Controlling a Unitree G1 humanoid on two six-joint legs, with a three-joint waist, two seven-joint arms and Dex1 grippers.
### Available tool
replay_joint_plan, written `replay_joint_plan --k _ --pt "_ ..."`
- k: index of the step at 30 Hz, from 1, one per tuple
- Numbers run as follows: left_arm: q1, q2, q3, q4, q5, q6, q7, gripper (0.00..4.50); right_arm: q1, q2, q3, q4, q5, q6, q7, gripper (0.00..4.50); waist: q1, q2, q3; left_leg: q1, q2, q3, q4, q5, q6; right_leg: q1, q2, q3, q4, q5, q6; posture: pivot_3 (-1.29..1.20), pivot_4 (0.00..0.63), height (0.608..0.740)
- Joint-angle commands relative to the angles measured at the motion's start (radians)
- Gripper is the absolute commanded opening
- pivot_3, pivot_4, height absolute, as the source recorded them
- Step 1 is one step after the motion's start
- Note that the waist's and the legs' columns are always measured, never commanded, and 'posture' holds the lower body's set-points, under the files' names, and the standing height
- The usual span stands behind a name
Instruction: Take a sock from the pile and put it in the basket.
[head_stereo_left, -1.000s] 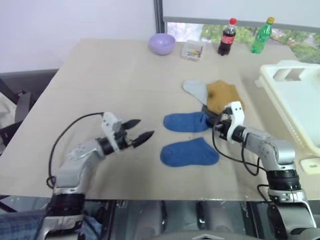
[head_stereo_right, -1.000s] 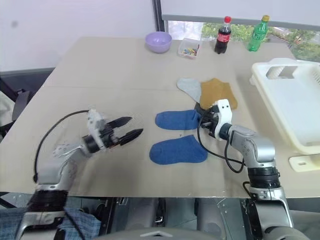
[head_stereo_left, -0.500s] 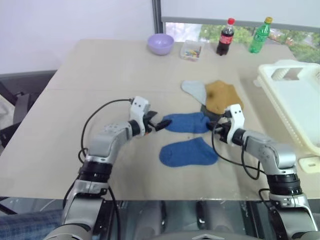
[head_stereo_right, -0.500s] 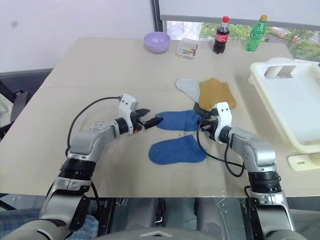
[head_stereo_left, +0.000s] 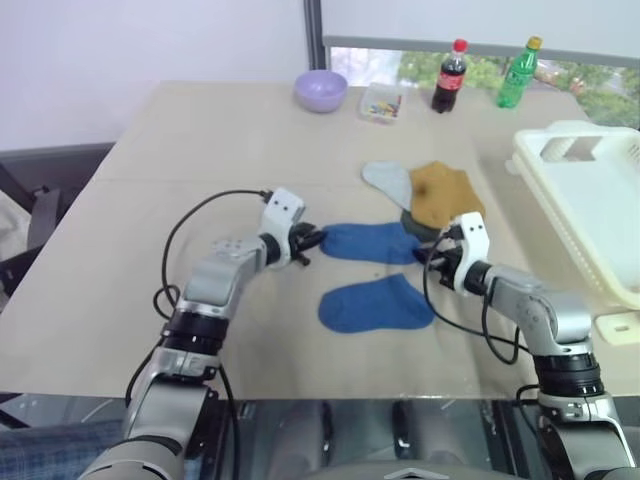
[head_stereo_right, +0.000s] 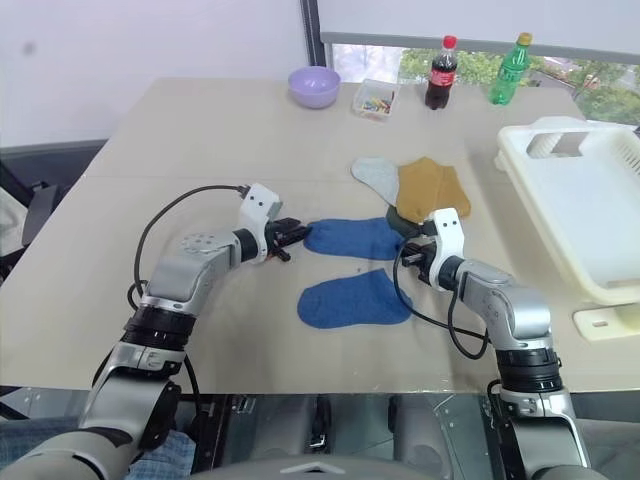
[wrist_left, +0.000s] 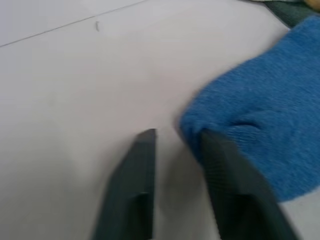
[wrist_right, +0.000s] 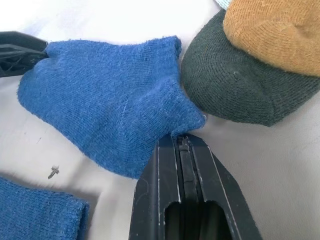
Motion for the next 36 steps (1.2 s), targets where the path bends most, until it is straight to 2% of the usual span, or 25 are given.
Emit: replay_joint_plan --k 1,10,16,20,24,31,36 --pt "0.056 0.002 -0.017 0.011 0.015 0.051 -0.004 0.03 0.007 -0.009 -0.008 -0.036 -0.003 -0.006 -0.002 0.00 0.000 0.000 0.000 0.000 0.000 0.000 0.000 0.000 0.000 0.000 0.000 0.000 0.000 0.000 0.000 0.00 0.150 0.730" --pt "0.127 -0.037 0.066 -0.129 -0.108 0.152 -0.029 0.03 0.018 0.006 -0.004 -0.080 0.011 0.001 -0.013 0.00 0.000 0.000 0.000 -0.001 0.000 0.000 0.000 0.000 0.000 0.000 0.000 0.000 -0.001 0.000 0.000 0.00 0.150 0.730" --pt "0.185 -0.039 0.205 -0.280 -0.292 0.284 -0.050 0.03 0.038 0.017 -0.023 -0.193 0.061 0.029 -0.013 0.00 0.000 0.000 0.000 -0.002 0.000 -0.001 0.000 0.000 0.000 -0.001 0.000 0.000 -0.001 0.000 0.000 0.00 0.150 0.730" --pt "0.222 -0.037 0.310 -0.435 -0.440 0.363 -0.038 0.03 0.079 0.035 -0.092 -0.349 0.171 0.138 -0.057 0.00 0.003 -0.001 0.001 -0.003 0.000 -0.004 0.000 0.000 0.000 -0.002 0.000 0.000 -0.001 0.000 0.000 0.00 0.150 0.730" --pt "0.283 -0.035 0.401 -0.559 -0.545 0.445 0.032 0.03 0.139 0.006 -0.181 -0.495 0.281 0.246 -0.097 0.00 0.003 -0.001 0.001 -0.004 0.000 -0.006 0.000 0.000 0.000 -0.002 -0.001 -0.001 -0.002 0.000 0.000 0.00 0.150 0.730" --pt "0.468 -0.058 0.418 -0.763 -0.676 0.492 0.114 0.03 0.267 -0.035 -0.310 -0.639 0.472 0.391 -0.166 0.00 0.003 -0.001 0.001 -0.003 -0.001 -0.006 -0.001 0.000 0.000 -0.002 -0.002 -0.001 -0.002 -0.002 -0.004 0.00 0.150 0.730" --pt "0.562 -0.065 0.409 -0.837 -0.707 0.438 0.136 0.03 0.328 -0.051 -0.328 -0.651 0.515 0.397 -0.212 0.00 0.003 -0.001 0.001 -0.002 -0.001 -0.006 0.000 0.000 0.000 -0.002 -0.002 0.000 -0.002 -0.003 -0.004 0.00 0.150 0.730"
